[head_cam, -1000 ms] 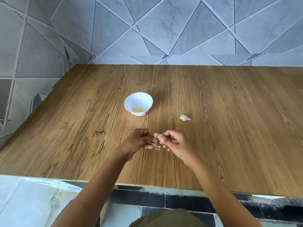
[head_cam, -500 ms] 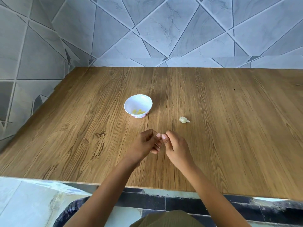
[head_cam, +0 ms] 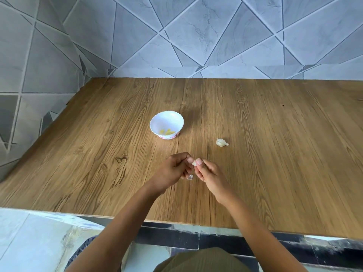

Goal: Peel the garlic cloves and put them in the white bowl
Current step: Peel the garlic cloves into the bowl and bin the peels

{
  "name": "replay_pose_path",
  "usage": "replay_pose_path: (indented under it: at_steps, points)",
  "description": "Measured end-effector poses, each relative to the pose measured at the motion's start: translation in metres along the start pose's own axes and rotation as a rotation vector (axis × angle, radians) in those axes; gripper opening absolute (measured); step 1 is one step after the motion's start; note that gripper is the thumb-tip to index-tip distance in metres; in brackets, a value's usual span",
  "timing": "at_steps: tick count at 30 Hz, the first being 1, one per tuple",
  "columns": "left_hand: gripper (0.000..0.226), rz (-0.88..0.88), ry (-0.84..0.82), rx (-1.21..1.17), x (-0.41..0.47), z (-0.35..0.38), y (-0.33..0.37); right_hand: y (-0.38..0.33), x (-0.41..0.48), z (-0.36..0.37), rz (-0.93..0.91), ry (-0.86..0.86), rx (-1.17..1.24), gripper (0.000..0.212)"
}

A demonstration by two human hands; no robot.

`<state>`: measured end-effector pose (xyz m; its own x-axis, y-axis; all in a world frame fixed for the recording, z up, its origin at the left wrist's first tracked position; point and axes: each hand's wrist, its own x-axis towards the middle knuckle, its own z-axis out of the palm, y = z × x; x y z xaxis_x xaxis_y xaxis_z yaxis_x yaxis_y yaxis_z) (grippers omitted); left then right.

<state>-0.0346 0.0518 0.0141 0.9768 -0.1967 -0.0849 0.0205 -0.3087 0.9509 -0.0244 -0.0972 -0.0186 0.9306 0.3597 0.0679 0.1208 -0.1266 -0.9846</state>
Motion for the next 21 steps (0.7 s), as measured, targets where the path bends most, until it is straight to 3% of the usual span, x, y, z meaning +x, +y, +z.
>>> replay_pose_path:
  at_steps: [3, 5, 7, 9, 12, 14, 17, 21]
  points:
    - [0.026, -0.129, -0.021, -0.112, -0.001, 0.001, -0.003, 0.004, 0.002, -0.004, -0.185, 0.027, -0.252, 0.030]
    - [0.025, -0.102, 0.087, 0.044, -0.002, 0.006, -0.005, 0.007, 0.002, -0.004, -0.292, 0.079, -0.452, 0.025]
    - [0.021, 0.049, 0.242, 0.309, -0.001, 0.012, -0.008, 0.007, 0.001, 0.002, -0.241, 0.149, -0.552, 0.024]
    - [0.016, 0.188, 0.342, 0.449, 0.000, 0.017, -0.008, 0.003, 0.000, 0.012, 0.007, 0.191, -0.392, 0.027]
    - [0.012, 0.310, 0.389, 0.558, 0.003, 0.018, -0.008, -0.007, 0.002, 0.015, 0.410, 0.209, 0.151, 0.034]
    - [0.011, 0.357, 0.414, 0.603, 0.002, 0.016, -0.010, -0.012, 0.004, 0.013, 0.539, 0.189, 0.310, 0.039]
    - [0.010, 0.358, 0.447, 0.520, 0.001, 0.016, -0.013, -0.014, 0.003, 0.013, 0.529, 0.134, 0.339, 0.040]
    - [0.007, 0.062, 0.360, -0.024, 0.001, 0.015, -0.011, -0.012, 0.004, 0.005, 0.451, 0.085, 0.327, 0.037]
